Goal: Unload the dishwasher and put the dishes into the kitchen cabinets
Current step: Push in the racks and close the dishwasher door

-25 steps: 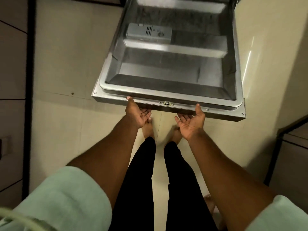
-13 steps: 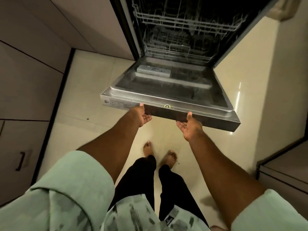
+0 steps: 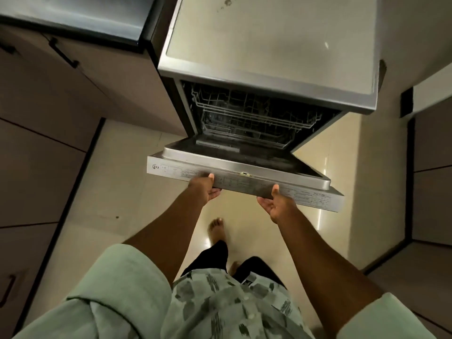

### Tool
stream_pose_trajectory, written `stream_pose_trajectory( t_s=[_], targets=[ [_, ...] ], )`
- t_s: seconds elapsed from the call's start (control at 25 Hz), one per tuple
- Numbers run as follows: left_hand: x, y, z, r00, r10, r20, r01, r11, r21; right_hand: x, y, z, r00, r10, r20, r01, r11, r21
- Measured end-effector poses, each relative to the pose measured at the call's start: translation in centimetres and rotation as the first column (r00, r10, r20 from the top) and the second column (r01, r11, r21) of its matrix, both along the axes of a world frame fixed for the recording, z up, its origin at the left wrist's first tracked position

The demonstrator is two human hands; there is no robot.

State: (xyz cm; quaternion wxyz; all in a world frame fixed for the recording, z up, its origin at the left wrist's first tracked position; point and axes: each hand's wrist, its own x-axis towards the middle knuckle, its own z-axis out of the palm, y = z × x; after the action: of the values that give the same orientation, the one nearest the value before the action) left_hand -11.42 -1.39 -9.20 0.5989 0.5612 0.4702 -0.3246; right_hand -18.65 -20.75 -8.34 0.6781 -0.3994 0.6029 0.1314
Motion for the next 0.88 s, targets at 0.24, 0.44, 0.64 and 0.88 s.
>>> stream_pose_trajectory(
  t_s=[0.24,0.44,0.64,0.88],
  targets=[
    [6.1,-4.1,1.9,0.973,0.208,0.096,-0.208,0.978,-0.01,6.9,-2.5,2.7,0.993,-0.058,0.105,0.061,0.998,-0.024],
    [11.1,-6.8,2.3,0.935,0.301,0.189,-0.309,0.951,0.014,12.2,-5.9,4.1,0.981,-0.059,0.185,0.049,0.997,0.057],
    [16.4,-9.0,4.3,0.931,0.301,0.204,-0.299,0.953,-0.042,16.9,-8.7,4.3,0.963,0.048,0.266,-0.072,0.994,0.078],
    [18.5,-10.6,4.8,0.884,0.402,0.238,-0.381,0.915,-0.131,20.4,-10.0,4.6,0.963,0.053,0.266,-0.083,0.991,0.105]
  ],
)
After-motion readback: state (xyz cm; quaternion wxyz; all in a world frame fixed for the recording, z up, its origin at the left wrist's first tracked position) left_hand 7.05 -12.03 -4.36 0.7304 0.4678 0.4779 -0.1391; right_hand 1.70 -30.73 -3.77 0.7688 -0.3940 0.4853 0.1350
